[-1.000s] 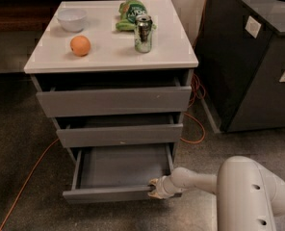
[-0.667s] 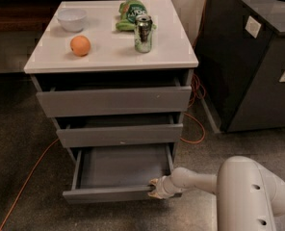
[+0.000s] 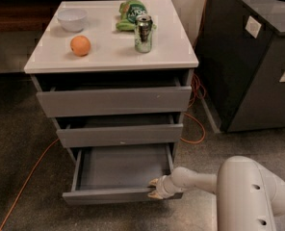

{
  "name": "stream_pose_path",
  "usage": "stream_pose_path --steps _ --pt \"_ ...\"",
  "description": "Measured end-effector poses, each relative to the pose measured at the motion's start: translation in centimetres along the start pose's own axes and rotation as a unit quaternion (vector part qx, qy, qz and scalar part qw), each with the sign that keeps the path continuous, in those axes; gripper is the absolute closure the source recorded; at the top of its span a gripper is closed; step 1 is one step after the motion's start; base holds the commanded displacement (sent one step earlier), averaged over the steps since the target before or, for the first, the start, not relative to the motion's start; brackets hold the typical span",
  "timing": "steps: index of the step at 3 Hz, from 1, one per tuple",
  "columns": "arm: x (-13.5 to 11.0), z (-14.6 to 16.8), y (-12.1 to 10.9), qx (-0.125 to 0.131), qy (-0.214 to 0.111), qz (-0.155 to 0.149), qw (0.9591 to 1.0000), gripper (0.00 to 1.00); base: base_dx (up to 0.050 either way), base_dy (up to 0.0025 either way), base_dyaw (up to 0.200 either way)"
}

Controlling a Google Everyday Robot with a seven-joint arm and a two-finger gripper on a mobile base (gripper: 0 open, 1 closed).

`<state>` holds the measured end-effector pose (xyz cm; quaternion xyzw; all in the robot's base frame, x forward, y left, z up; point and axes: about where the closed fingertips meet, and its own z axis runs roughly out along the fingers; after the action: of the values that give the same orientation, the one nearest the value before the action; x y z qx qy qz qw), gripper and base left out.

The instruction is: Place orange into bottom drawer

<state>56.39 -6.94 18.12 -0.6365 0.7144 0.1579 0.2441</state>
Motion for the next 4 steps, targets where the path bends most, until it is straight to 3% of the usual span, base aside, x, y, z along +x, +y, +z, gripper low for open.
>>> stream_pose_path --steps 1,2,3,4 --pt "0.3 -0.1 4.0 -0.002 -0.001 -0.008 1.0 0.04 0.0 0.0 0.0" --pt "0.7 -0.2 10.0 -0.005 -0.003 -0.018 0.9998 0.17 0.0 0.0 0.0" --pt "0.9 -0.3 12.6 -0.008 -0.003 -0.021 0.9997 0.41 0.0 0.0 0.0" --pt "0.5 -0.8 12.5 -0.008 -0.003 -0.021 0.9997 0.73 0.0 0.0 0.0"
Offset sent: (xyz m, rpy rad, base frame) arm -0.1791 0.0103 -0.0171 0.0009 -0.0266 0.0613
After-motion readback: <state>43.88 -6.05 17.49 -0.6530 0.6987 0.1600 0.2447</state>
